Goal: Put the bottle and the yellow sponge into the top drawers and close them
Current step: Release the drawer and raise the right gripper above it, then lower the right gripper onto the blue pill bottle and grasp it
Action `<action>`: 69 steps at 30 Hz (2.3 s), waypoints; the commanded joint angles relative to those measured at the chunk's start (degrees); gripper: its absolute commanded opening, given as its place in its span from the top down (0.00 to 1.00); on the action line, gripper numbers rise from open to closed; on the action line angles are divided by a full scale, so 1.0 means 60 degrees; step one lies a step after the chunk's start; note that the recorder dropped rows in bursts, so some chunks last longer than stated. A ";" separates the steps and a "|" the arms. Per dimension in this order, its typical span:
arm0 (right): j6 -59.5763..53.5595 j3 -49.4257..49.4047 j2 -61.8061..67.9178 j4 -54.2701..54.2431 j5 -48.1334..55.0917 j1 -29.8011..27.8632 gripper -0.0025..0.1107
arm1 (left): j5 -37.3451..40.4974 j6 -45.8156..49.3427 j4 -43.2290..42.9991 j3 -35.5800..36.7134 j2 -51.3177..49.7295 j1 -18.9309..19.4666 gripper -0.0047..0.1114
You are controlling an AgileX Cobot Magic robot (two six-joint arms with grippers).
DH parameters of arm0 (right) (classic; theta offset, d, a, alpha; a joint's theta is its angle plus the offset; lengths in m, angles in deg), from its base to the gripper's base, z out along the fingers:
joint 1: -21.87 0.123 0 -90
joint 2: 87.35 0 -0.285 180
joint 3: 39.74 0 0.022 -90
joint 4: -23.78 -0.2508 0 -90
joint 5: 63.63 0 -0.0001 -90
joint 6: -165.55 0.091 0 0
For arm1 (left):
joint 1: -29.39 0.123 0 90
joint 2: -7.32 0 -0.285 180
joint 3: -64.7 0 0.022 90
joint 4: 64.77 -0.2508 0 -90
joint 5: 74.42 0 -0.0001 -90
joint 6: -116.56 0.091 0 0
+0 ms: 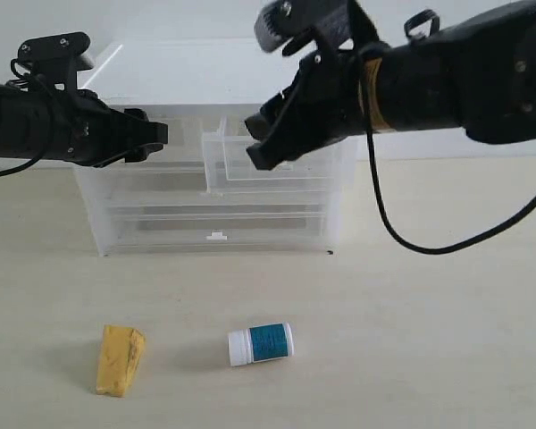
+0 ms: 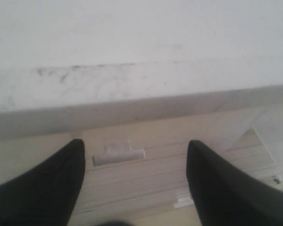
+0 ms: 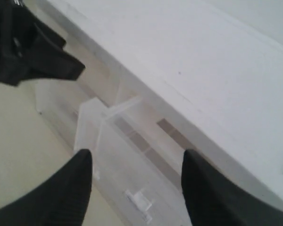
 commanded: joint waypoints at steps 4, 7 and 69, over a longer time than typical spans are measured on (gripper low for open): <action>-0.1364 0.0079 0.0633 0.0031 0.0636 -0.0007 0.53 | -0.0531 0.0190 -0.0038 -0.0181 -0.0012 0.0008 0.45; -0.1942 0.0079 0.0746 0.0031 0.0725 -0.0007 0.53 | -0.0531 0.0190 -0.0038 -0.0181 -0.0012 0.0008 0.45; -0.1459 -0.0878 -0.1567 -0.0034 0.0705 0.0015 0.52 | -0.0590 0.0228 -0.0038 -0.0181 -0.0012 0.0008 0.45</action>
